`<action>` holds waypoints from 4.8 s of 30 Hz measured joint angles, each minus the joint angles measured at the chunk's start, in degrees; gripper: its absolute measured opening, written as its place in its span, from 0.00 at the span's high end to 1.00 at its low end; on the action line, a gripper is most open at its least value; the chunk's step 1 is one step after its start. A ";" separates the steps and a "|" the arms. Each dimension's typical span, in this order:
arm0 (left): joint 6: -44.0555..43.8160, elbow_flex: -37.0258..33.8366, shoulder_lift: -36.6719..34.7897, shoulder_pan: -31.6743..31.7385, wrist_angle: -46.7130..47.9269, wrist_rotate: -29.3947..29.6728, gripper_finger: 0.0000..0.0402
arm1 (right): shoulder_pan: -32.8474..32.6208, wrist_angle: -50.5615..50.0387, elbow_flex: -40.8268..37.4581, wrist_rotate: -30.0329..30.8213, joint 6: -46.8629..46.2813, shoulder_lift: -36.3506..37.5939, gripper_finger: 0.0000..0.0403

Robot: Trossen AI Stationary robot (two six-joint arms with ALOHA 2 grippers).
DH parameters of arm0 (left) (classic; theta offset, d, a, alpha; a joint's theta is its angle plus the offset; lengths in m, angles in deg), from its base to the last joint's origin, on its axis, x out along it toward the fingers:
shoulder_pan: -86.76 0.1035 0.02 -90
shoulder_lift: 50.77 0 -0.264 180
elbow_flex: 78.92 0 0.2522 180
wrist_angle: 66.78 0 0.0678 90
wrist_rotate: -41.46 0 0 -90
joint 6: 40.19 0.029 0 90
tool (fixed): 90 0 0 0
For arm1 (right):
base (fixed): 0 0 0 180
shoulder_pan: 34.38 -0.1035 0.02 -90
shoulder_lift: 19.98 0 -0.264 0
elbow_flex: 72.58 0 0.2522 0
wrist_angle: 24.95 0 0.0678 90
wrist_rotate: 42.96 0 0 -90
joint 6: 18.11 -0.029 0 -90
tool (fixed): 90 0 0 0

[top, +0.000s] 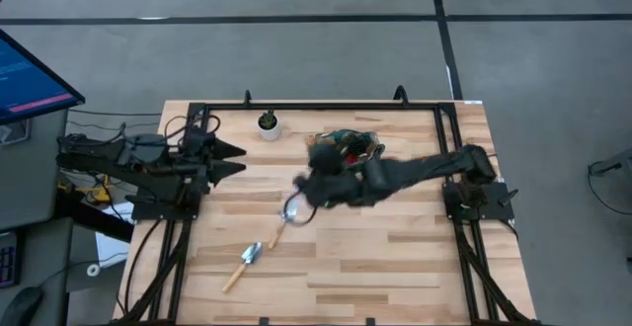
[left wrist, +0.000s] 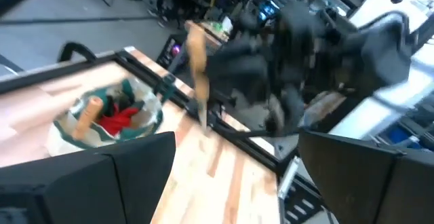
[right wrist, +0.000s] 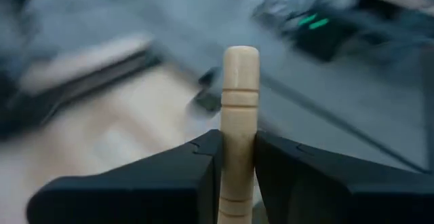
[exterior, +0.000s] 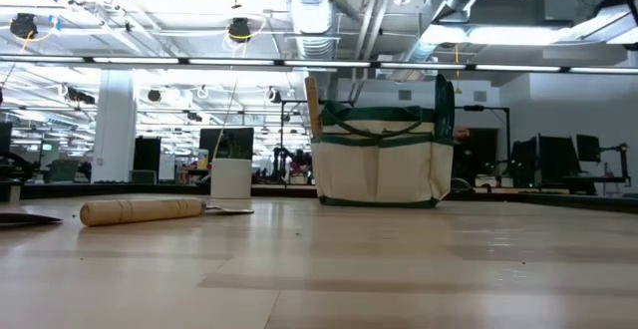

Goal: Pick & Place Garden tools in Gardening bag
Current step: Put the brown trowel into the gardening bag

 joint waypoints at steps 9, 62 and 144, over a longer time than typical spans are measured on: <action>5.46 0.00 -0.40 0.00 -0.44 10.63 0.25 | 10.08 1.56 -3.38 14.23 -5.97 3.57 0.87; 19.53 0.02 -0.82 0.02 -1.42 20.04 0.25 | 18.35 105.85 -52.20 6.03 47.93 15.24 0.87; 26.61 0.04 -1.89 0.02 -1.62 20.07 0.25 | 19.68 99.71 -49.47 14.33 34.27 -1.00 0.87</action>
